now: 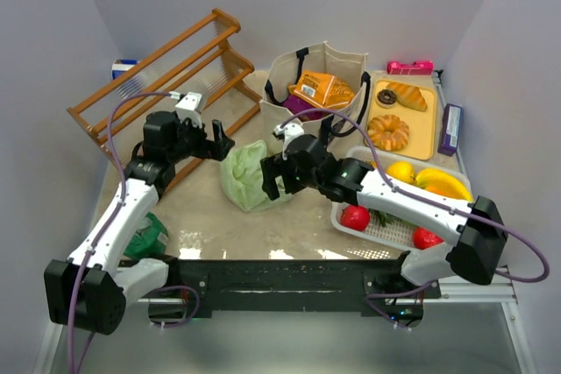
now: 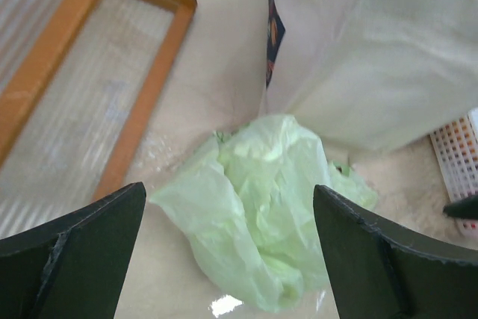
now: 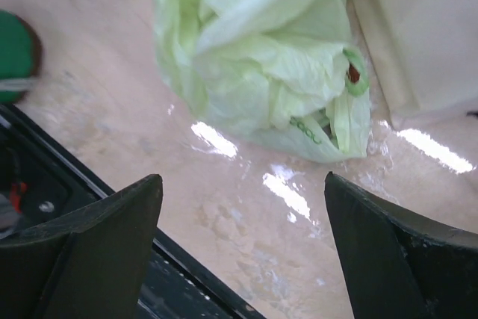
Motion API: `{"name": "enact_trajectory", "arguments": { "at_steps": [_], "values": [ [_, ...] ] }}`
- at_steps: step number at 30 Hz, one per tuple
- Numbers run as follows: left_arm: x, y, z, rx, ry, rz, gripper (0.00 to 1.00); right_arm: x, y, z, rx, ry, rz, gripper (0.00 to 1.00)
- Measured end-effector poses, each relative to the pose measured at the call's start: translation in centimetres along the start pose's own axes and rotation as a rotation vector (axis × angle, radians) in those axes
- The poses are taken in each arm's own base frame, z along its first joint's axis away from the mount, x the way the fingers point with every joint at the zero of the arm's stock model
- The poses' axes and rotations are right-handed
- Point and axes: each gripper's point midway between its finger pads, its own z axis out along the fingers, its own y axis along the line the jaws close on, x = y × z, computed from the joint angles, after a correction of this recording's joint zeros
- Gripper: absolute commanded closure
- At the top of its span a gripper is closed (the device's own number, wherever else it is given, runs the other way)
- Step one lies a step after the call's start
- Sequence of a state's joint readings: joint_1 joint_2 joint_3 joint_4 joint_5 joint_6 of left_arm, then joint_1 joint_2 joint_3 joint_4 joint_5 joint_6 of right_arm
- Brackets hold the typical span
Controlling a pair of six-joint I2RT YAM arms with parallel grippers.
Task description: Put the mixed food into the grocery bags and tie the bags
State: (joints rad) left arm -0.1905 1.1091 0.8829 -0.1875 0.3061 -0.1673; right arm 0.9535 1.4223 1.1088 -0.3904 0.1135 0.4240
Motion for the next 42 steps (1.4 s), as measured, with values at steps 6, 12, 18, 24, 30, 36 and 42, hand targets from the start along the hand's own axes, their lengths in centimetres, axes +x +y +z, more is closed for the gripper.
{"name": "enact_trajectory", "arguments": {
  "at_steps": [6,12,18,24,30,36,42],
  "values": [
    [3.0,-1.3,-0.8,0.054,0.026,-0.106,0.01,-5.0,1.5,-1.1,-0.018,-0.114,0.019,0.16],
    [5.3,-1.2,0.0,0.043,0.068,-0.206,0.03,-4.1,1.4,2.6,0.029,-0.061,0.034,0.11],
    [8.4,-1.1,1.4,0.006,0.131,-0.261,0.11,-1.2,0.9,6.3,0.084,0.018,0.049,0.13],
    [9.7,-0.5,3.3,-0.05,0.149,-0.281,0.37,-0.7,1.5,8.4,0.1,0.017,0.06,0.16],
    [10.5,-0.1,3.9,-0.077,0.14,-0.304,0.51,-1.6,1.2,10.6,0.157,-0.021,0.081,0.3],
    [11.9,0.3,3.8,-0.096,0.146,-0.324,0.74,-1.5,-0.4,13.0,0.266,-0.039,0.082,0.63],
    [12.6,0.6,3.8,-0.113,0.146,-0.334,1.0,-1.6,-1.7,13.3,0.334,-0.062,0.079,1.0]
  ]
}}
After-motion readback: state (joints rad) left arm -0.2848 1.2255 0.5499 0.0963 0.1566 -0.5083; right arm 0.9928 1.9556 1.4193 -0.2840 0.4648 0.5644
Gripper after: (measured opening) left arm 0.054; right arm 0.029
